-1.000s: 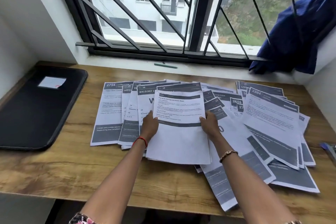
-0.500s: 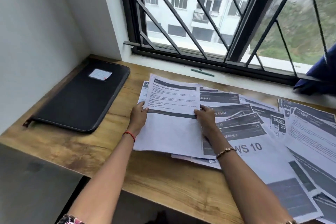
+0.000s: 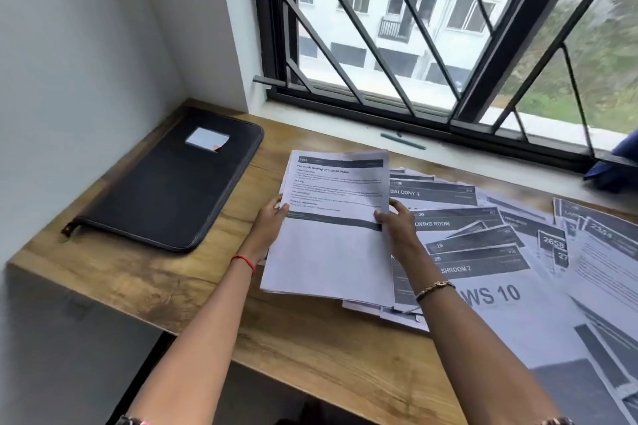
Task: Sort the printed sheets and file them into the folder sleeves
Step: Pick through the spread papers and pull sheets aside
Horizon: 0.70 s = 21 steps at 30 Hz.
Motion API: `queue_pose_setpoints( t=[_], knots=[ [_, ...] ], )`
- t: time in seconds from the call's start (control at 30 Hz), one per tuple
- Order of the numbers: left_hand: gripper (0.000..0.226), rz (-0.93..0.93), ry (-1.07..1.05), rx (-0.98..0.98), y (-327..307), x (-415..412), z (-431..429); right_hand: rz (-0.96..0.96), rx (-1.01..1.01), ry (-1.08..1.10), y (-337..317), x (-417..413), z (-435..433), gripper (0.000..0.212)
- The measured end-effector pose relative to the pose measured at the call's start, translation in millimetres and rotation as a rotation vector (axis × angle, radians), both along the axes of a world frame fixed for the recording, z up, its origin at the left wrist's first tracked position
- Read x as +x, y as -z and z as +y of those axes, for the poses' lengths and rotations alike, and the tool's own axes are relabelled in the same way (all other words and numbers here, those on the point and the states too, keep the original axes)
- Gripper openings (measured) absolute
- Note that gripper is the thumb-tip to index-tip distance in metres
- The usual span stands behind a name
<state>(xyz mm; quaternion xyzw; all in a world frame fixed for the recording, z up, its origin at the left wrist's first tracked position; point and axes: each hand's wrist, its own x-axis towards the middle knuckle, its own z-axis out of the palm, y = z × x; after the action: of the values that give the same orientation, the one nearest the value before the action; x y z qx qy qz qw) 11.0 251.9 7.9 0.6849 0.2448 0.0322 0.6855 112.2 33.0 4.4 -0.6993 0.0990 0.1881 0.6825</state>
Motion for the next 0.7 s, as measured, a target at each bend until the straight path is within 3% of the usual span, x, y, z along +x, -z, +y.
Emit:
queue_pose_setpoints(
  t=[0.13,0.33,0.53,0.7],
  knots=[
    [0.040,-0.015,0.050,-0.048,-4.0,13.2,-17.5,-0.004,0.052,0.060,-7.1,-2.3,-18.0,0.051],
    [0.050,-0.040,0.124,0.093,-5.2,33.9,-61.0,-0.135,-0.063,0.135,-8.3,1.4,-58.8,0.053],
    [0.051,-0.040,0.228,0.135,-1.1,47.9,-106.7,-0.224,-0.068,0.200,-12.1,-4.7,-106.8,0.047],
    [0.054,-0.150,0.281,0.181,-3.0,57.0,-149.8,-0.249,-0.035,0.280,-17.7,-10.1,-151.1,0.040]
  ],
)
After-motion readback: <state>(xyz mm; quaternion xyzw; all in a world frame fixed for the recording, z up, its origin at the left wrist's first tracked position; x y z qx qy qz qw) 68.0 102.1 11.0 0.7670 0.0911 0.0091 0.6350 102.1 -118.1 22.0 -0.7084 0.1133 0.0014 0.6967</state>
